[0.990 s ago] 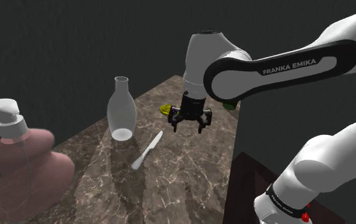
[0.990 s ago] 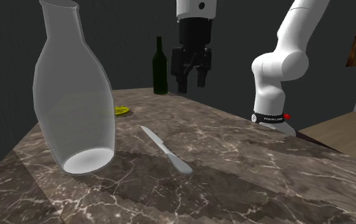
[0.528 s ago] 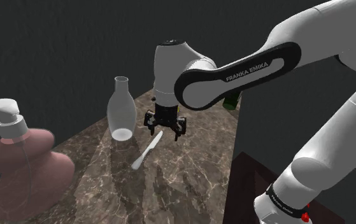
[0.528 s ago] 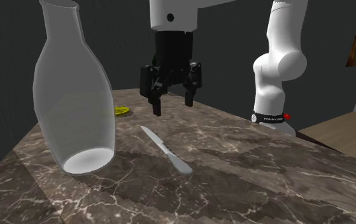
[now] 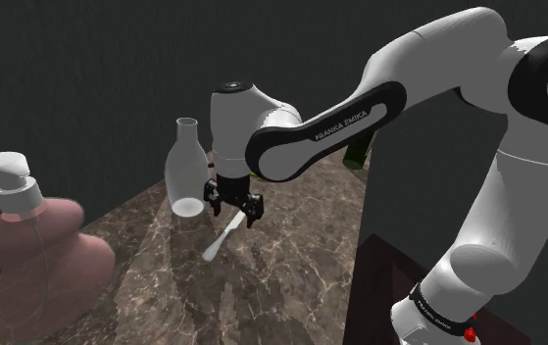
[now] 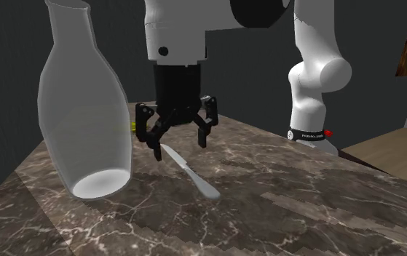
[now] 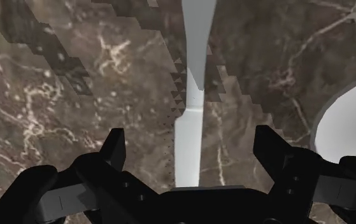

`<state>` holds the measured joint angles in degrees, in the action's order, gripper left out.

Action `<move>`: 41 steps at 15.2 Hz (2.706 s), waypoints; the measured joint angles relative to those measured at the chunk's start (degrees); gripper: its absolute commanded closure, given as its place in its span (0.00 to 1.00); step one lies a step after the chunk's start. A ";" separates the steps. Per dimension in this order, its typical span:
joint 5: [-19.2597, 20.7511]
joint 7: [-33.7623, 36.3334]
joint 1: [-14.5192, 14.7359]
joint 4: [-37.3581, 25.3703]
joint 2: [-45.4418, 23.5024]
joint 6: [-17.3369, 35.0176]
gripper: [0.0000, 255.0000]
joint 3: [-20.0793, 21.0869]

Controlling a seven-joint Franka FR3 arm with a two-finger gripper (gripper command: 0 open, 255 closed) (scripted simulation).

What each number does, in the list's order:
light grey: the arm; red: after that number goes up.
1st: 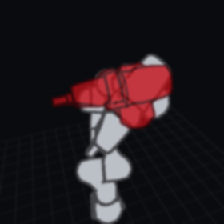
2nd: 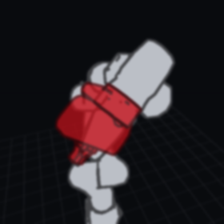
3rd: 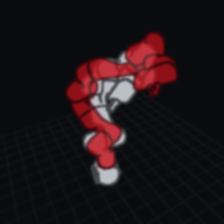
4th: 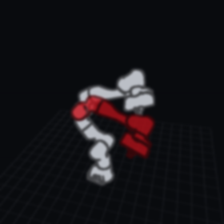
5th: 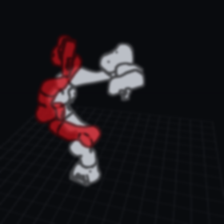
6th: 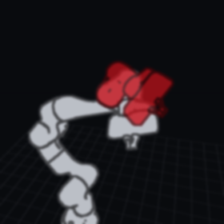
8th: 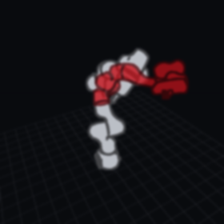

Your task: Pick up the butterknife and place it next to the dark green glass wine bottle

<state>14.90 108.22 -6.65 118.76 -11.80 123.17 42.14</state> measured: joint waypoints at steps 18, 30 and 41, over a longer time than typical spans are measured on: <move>1.31 1.02 0.23 1.15 -0.87 2.72 1.00 -0.39; -2.52 -2.05 -0.85 -1.61 2.73 -3.35 1.00 0.64; -6.57 -5.27 -1.73 -5.98 7.27 -10.71 1.00 1.25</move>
<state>8.33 102.95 -8.38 112.78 -4.53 112.46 43.39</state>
